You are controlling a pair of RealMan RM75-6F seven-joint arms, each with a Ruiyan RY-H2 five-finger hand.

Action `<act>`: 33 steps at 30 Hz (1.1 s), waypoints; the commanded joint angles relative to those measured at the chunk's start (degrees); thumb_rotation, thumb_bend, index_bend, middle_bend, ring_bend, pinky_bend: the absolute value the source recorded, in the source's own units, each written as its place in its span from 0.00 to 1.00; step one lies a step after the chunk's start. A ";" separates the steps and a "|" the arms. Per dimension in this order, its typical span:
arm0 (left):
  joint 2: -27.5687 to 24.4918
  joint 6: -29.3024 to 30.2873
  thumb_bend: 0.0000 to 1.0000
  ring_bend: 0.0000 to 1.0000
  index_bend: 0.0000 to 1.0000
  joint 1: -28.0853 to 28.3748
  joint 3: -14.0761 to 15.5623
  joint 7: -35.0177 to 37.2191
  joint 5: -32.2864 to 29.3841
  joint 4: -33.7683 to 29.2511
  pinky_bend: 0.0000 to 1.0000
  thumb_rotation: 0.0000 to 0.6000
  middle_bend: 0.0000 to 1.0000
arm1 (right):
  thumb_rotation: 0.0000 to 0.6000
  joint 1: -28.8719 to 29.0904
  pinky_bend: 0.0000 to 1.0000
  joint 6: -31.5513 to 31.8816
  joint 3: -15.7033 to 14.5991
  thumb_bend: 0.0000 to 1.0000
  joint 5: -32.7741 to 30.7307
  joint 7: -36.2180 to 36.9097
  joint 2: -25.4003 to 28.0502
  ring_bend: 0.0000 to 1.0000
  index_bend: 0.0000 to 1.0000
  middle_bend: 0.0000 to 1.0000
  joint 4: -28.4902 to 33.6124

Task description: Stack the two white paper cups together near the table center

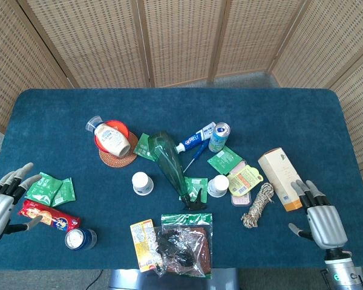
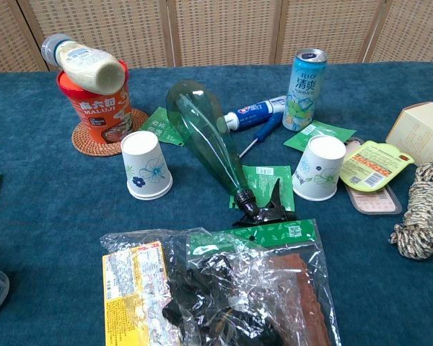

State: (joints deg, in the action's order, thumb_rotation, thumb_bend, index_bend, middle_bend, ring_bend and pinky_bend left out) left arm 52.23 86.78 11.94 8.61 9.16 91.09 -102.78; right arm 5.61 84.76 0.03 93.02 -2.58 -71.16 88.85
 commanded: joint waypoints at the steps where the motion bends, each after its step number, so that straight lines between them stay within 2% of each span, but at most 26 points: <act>1: 0.08 0.55 0.23 0.00 0.15 -0.93 -0.55 1.30 0.50 0.90 0.09 1.00 0.00 | 1.00 0.60 0.26 -0.99 -0.58 0.06 0.87 -0.33 -1.15 0.00 0.03 0.00 -1.30; 11: 0.02 0.82 0.23 0.00 0.17 -2.45 -1.41 4.48 2.05 3.12 0.09 1.00 0.00 | 1.00 6.09 0.28 -7.75 1.12 0.06 1.04 -3.93 -3.60 0.00 0.03 0.00 0.59; 21: 0.05 -1.36 0.23 0.00 0.17 -2.17 -2.54 5.79 2.42 3.61 0.09 1.00 0.00 | 1.00 14.16 0.29 -17.39 6.10 0.06 -4.31 -9.44 -7.91 0.00 0.01 0.00 5.73; 27: 0.08 -2.47 0.23 0.00 0.17 -2.11 -2.89 5.96 2.64 3.79 0.09 1.00 0.00 | 1.00 18.92 0.31 -22.69 8.37 0.07 -8.17 -12.18 -12.35 0.00 0.01 0.00 4.16; 33: -0.14 -3.51 0.23 0.00 0.17 -2.02 -3.17 6.33 2.67 3.85 0.09 1.00 0.00 | 1.00 22.23 0.33 -25.89 8.89 0.07 -10.58 -13.71 -16.54 0.00 0.02 0.00 -0.17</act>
State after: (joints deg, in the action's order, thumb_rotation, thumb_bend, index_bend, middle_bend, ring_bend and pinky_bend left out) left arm 52.11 83.31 9.92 5.47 15.46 93.79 -98.94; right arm 27.15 59.72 8.66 83.12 -15.88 -86.68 89.77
